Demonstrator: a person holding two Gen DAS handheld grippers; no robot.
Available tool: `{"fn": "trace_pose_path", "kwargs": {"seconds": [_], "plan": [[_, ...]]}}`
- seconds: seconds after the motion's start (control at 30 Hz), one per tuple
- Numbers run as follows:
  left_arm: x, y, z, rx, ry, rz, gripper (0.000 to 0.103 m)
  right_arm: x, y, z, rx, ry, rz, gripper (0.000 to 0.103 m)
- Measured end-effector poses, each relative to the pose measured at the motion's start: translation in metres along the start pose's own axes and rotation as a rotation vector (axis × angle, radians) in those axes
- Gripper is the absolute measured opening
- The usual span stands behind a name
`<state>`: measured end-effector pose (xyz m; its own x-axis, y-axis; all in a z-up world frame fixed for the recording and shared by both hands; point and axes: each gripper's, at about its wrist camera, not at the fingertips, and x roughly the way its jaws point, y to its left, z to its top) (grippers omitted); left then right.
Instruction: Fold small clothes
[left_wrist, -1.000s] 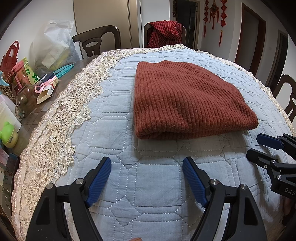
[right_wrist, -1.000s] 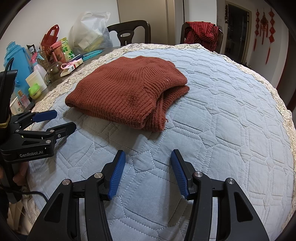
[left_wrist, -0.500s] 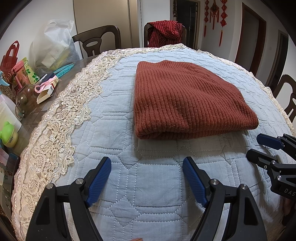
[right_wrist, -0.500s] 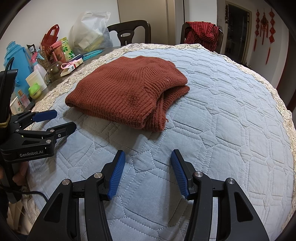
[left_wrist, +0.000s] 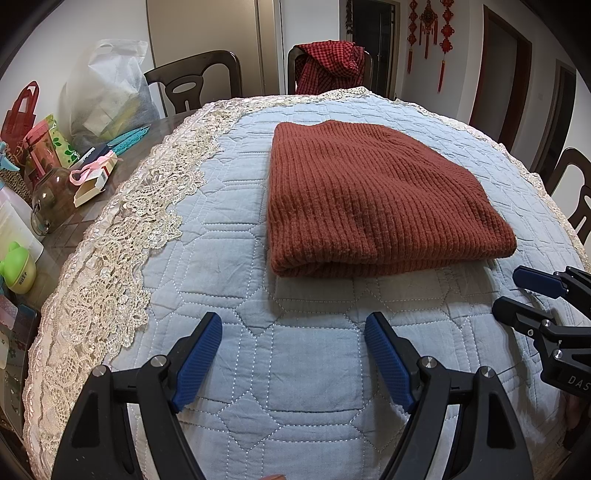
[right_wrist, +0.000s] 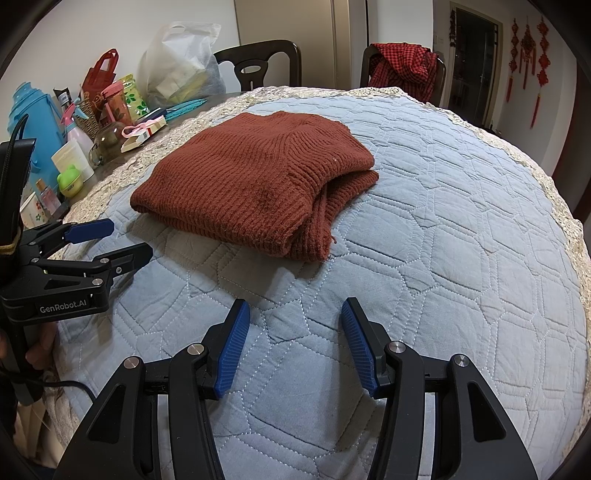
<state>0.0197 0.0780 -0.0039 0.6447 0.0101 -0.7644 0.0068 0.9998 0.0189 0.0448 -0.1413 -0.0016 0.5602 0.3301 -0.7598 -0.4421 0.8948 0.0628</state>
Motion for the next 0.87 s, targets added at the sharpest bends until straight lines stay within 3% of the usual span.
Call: {"fn": "trace_pose_path", "kwargs": {"seconds": [0.87], "plan": [[-0.0002, 0.0004, -0.0001, 0.001, -0.002, 0.0, 0.082, 0.0001, -0.0004, 0.0, 0.0, 0.0, 0.0, 0.053]]}}
